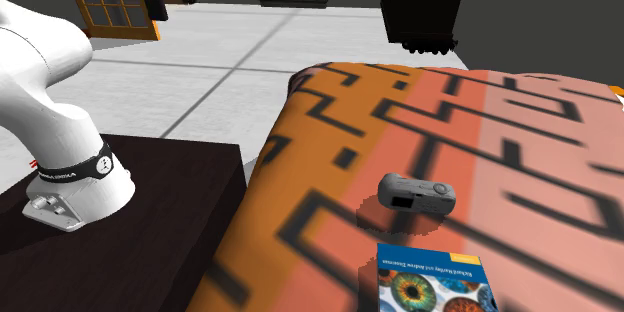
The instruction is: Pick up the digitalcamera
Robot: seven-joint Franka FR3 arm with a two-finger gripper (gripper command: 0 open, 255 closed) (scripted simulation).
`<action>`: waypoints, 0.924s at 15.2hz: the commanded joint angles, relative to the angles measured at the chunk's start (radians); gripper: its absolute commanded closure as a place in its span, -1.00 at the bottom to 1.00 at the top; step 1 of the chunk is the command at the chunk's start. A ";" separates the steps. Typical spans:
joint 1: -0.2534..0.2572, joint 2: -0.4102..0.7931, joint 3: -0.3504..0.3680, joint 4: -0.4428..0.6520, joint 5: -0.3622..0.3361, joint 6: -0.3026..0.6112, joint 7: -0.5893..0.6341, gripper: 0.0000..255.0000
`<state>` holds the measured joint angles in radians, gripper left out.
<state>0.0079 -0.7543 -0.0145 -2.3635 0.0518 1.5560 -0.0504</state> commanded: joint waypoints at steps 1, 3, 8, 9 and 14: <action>0.000 0.000 0.000 0.000 0.000 0.000 0.000 -1.00; -0.001 0.059 0.000 -0.003 0.001 0.065 0.001 -1.00; -0.004 0.222 0.000 0.015 0.006 0.218 0.004 -1.00; -0.004 0.257 0.000 0.022 0.007 0.247 0.005 -1.00; -0.006 0.437 -0.003 0.082 0.012 0.374 0.007 -1.00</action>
<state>0.0024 -0.3565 -0.0168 -2.2929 0.0624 1.9003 -0.0440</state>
